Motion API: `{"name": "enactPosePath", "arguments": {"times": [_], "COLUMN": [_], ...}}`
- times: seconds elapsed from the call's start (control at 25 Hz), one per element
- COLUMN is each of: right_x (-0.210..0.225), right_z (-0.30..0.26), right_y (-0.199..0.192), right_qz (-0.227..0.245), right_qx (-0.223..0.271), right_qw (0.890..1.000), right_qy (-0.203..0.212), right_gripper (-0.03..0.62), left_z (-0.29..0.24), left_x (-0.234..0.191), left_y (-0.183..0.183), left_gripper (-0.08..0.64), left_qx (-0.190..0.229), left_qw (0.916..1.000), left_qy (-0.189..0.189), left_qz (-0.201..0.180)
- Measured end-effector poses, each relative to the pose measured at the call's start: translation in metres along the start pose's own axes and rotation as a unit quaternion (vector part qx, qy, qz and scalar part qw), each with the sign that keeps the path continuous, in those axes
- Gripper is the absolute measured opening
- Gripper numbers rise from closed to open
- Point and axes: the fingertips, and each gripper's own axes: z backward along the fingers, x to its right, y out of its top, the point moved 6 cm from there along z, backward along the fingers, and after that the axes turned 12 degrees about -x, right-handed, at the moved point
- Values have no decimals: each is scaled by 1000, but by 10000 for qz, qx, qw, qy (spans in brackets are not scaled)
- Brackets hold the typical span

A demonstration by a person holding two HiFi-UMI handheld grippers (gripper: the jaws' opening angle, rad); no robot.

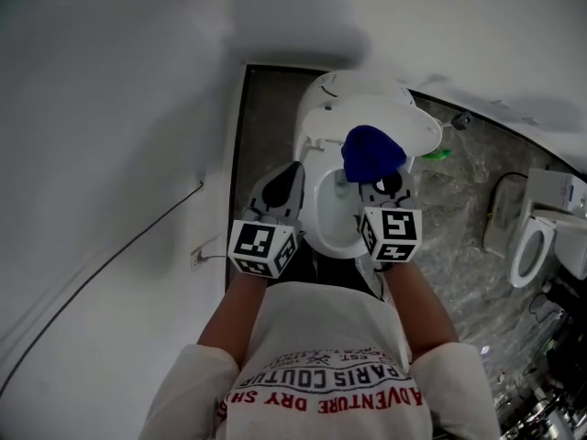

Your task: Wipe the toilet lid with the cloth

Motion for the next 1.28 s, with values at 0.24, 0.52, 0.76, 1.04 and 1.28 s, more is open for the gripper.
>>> {"name": "enactPosePath", "arguments": {"times": [0.24,0.52,0.76,1.04,1.28], "right_x": [-17,-26,-11,12,49], "right_z": [-64,-107,-118,-110,-92], "right_y": [14,12,11,6,4], "right_qz": [116,88,-31,-196,-461], "right_qx": [-44,-142,-91,-2,41], "right_qw": [9995,9991,9997,9997,9986], "right_qy": [279,381,226,118,-238], "right_gripper": [87,87,87,87,87], "left_z": [-28,-37,-39,-49,-60], "left_x": [-34,-49,-54,-40,-17], "left_y": [8,-6,-16,-19,-25], "left_gripper": [6,6,6,6,6], "left_qx": [-71,-312,-438,-450,-484], "left_qw": [9999,9993,9988,9988,9983], "left_qy": [-111,-127,-128,-160,-306], "left_qz": [34,147,181,143,77]}}
